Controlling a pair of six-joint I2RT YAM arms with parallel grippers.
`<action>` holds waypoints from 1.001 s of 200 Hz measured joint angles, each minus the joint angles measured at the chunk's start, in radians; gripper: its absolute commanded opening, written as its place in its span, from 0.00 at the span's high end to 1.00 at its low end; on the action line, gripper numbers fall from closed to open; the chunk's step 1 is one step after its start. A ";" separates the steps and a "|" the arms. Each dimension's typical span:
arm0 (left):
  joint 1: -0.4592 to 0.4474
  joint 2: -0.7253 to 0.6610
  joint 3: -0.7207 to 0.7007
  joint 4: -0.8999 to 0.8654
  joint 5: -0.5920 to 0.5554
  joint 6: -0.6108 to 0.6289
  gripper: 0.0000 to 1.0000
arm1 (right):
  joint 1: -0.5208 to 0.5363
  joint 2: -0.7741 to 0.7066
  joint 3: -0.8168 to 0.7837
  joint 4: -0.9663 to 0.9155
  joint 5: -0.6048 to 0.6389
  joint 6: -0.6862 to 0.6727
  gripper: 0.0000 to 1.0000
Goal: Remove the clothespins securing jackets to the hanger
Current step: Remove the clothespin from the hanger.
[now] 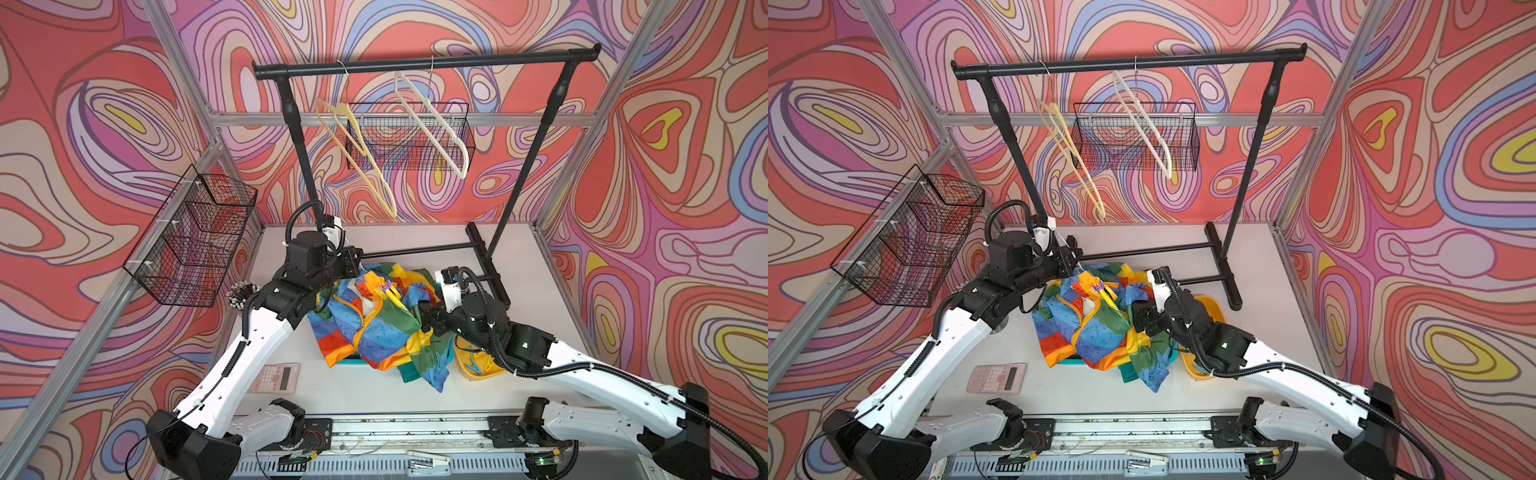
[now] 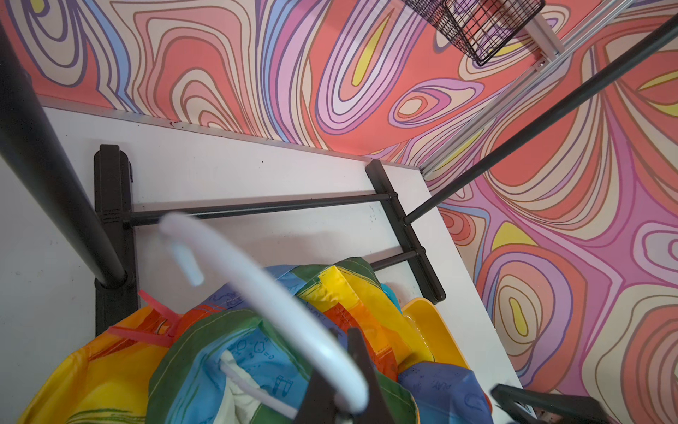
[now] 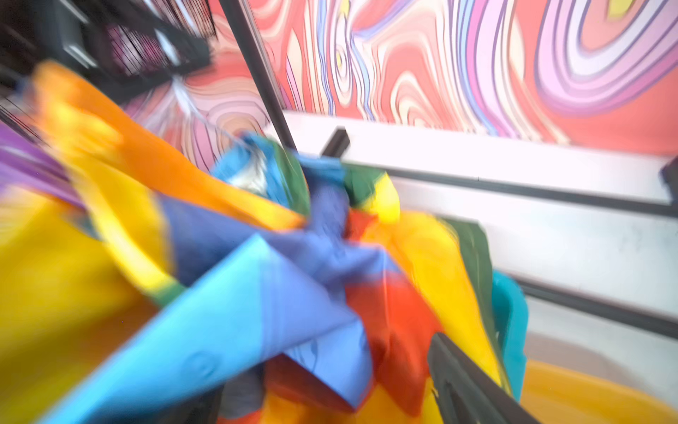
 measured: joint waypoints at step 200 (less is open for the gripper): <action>-0.008 0.051 0.029 -0.006 -0.053 -0.035 1.00 | 0.227 0.318 0.409 -0.103 0.355 -0.176 0.43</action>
